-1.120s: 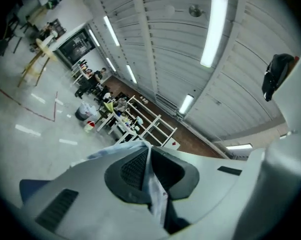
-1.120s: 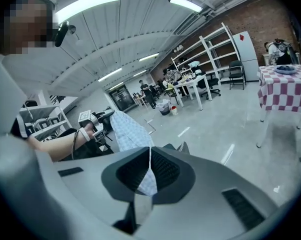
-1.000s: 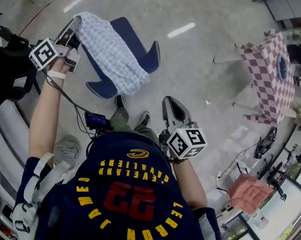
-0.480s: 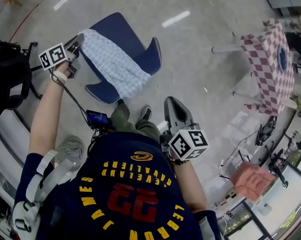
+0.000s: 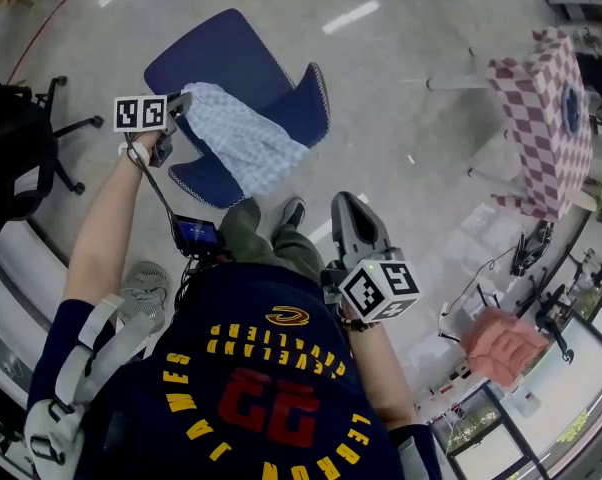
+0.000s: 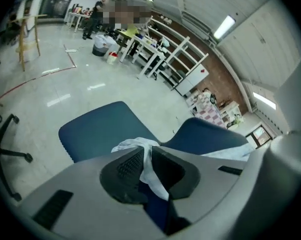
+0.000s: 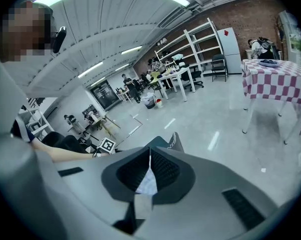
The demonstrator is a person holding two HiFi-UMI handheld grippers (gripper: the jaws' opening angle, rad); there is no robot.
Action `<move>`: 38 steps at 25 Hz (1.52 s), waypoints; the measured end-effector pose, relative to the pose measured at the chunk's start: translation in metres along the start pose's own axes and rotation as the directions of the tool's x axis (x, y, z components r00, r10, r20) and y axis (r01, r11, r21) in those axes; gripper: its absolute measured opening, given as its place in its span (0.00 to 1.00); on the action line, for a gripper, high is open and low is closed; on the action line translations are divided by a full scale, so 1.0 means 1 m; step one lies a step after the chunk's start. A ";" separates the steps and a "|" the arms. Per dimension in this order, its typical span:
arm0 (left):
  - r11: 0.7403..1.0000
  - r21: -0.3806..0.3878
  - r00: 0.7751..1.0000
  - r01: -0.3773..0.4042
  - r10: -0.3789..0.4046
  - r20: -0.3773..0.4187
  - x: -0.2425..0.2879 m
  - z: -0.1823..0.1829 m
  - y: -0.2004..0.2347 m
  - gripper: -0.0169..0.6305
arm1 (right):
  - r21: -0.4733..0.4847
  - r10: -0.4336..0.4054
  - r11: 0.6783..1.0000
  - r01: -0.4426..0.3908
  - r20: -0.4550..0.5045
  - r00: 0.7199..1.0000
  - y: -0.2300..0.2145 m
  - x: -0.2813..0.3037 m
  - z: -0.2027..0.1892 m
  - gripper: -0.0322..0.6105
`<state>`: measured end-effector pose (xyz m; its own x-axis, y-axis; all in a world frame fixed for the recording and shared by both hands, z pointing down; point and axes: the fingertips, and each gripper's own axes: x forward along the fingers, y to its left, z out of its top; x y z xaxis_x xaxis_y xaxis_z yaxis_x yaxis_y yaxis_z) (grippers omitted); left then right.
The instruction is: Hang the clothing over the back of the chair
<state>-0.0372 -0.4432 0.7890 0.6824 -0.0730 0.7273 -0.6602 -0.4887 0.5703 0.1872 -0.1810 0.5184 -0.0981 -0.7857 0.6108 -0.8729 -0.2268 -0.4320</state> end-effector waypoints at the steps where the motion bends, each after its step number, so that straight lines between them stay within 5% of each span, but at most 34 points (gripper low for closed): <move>1: 1.000 0.018 0.999 -0.005 0.006 -0.031 0.005 -0.008 0.000 0.08 | 0.002 0.000 1.000 0.000 -0.003 1.000 0.000 0.002 -0.002 0.07; 6: 1.000 0.002 0.996 0.012 -0.012 -0.092 0.017 -0.029 -0.002 0.10 | 0.027 0.001 1.000 -0.001 -0.015 1.000 -0.001 0.008 -0.007 0.07; 14: 0.999 -0.035 0.998 0.011 -0.013 -0.063 0.014 -0.030 0.002 0.10 | 0.035 0.011 0.999 -0.011 -0.021 1.000 0.000 0.012 -0.010 0.07; 23: 0.993 -0.083 0.991 0.079 -0.069 0.114 -0.022 -0.005 -0.035 0.10 | 0.002 0.047 0.999 -0.047 0.001 0.999 0.003 0.003 -0.002 0.07; 33: 0.974 -0.029 0.907 0.226 -0.200 0.372 -0.118 0.025 -0.153 0.10 | -0.069 0.131 0.989 -0.128 0.035 0.991 0.017 0.000 0.015 0.07; 38: 0.968 0.024 0.838 0.250 -0.229 0.495 -0.176 0.025 -0.208 0.10 | -0.112 0.156 0.982 -0.149 0.052 0.986 0.025 -0.007 0.017 0.07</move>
<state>-0.0119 -0.3502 0.5332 0.8785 -0.3794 0.2904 -0.4607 -0.5119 0.7251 0.1741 -0.1910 0.4915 -0.2079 -0.8406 0.5002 -0.8966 -0.0407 -0.4410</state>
